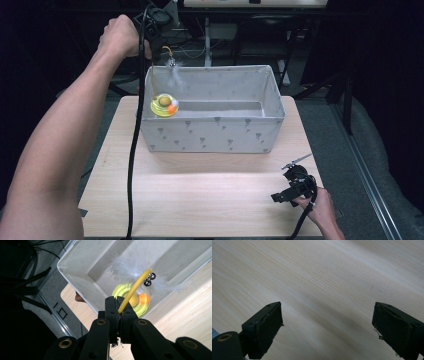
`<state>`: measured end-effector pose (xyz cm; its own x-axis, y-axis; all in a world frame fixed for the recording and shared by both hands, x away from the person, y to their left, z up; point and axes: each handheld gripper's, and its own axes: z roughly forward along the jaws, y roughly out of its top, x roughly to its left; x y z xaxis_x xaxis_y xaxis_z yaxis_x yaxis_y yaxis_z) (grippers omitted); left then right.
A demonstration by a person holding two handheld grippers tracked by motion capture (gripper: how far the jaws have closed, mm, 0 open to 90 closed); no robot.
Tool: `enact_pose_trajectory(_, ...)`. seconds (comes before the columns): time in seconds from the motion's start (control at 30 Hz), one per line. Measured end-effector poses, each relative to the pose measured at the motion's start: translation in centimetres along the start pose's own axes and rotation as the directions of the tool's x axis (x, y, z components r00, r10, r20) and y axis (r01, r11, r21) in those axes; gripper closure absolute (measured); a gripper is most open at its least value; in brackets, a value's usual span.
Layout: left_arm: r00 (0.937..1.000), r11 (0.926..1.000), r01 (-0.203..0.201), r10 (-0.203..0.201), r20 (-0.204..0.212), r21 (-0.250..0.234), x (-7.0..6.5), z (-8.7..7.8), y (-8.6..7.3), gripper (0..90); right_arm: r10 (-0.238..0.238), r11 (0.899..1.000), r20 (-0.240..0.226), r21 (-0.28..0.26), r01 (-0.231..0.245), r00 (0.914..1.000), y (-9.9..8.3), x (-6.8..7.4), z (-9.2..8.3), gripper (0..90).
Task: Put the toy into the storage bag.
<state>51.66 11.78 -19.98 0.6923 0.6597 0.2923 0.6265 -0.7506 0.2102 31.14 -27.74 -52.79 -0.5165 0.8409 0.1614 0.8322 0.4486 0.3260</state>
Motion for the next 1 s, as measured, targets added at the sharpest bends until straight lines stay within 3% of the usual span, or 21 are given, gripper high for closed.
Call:
enact_pose_trajectory(0.37, 0.9992, 0.9999, 0.012, -0.012, 0.038, 0.002, 0.0, 1.4, -0.4, 87.6, 0.003, 1.0, -0.009, -0.003, -0.003, 1.0, 0.0, 0.0, 0.0, 9.0)
enact_pose_trajectory(1.0, 0.998, 0.9997, 0.013, -0.014, 0.062, 0.02, -0.4, 4.0, -0.9, 87.6, -0.003, 1.0, -0.008, 0.002, 0.003, 1.0, 0.0, 0.0, 0.0, 9.1)
